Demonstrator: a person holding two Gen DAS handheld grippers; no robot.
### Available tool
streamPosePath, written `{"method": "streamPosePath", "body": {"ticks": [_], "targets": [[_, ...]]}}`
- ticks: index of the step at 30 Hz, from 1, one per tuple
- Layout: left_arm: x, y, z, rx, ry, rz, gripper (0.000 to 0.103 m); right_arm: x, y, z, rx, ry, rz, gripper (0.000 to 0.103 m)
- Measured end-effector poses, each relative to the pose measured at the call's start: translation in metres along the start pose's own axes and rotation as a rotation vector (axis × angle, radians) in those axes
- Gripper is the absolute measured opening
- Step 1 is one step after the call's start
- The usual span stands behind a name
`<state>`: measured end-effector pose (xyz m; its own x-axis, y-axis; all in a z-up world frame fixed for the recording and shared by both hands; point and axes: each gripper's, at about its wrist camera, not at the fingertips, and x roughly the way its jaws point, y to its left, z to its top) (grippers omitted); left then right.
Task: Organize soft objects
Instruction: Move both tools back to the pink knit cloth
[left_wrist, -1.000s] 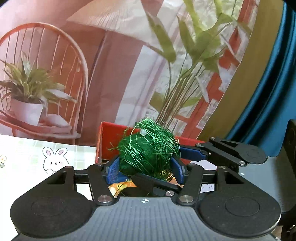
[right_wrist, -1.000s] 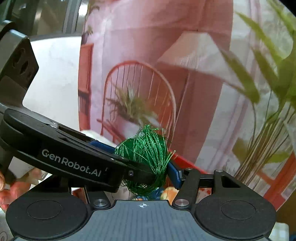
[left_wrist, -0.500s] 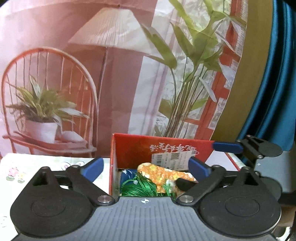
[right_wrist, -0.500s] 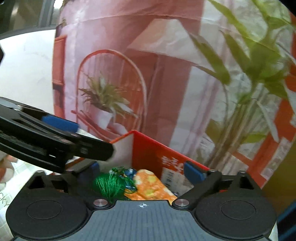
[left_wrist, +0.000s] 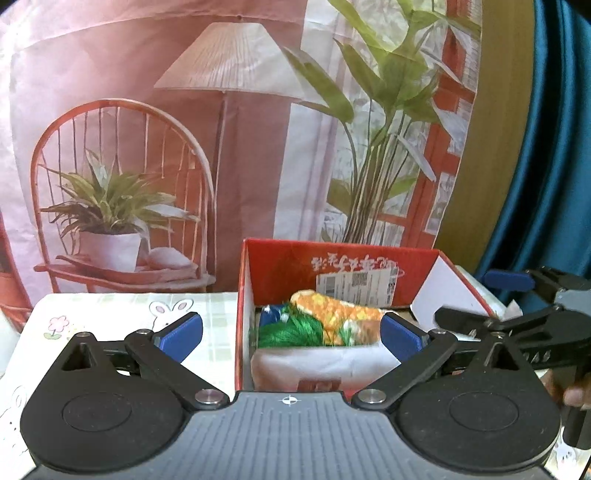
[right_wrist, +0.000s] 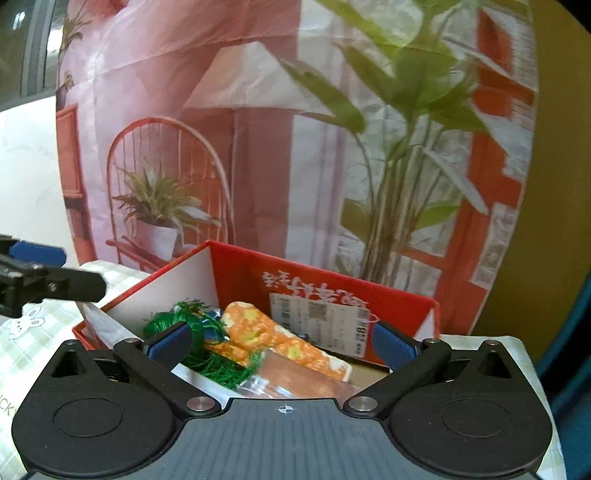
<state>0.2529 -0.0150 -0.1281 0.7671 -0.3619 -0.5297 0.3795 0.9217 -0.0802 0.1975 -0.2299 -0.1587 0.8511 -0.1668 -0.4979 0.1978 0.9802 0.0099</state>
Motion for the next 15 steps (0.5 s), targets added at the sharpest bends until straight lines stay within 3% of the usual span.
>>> {"method": "streamPosePath", "body": {"ticks": [15], "targets": [[-0.038, 0.001, -0.047, -0.001, 0.006, 0.014, 0.103, -0.060, -0.019, -0.046, 0.133, -0.105, -0.034, 0.103]]}}
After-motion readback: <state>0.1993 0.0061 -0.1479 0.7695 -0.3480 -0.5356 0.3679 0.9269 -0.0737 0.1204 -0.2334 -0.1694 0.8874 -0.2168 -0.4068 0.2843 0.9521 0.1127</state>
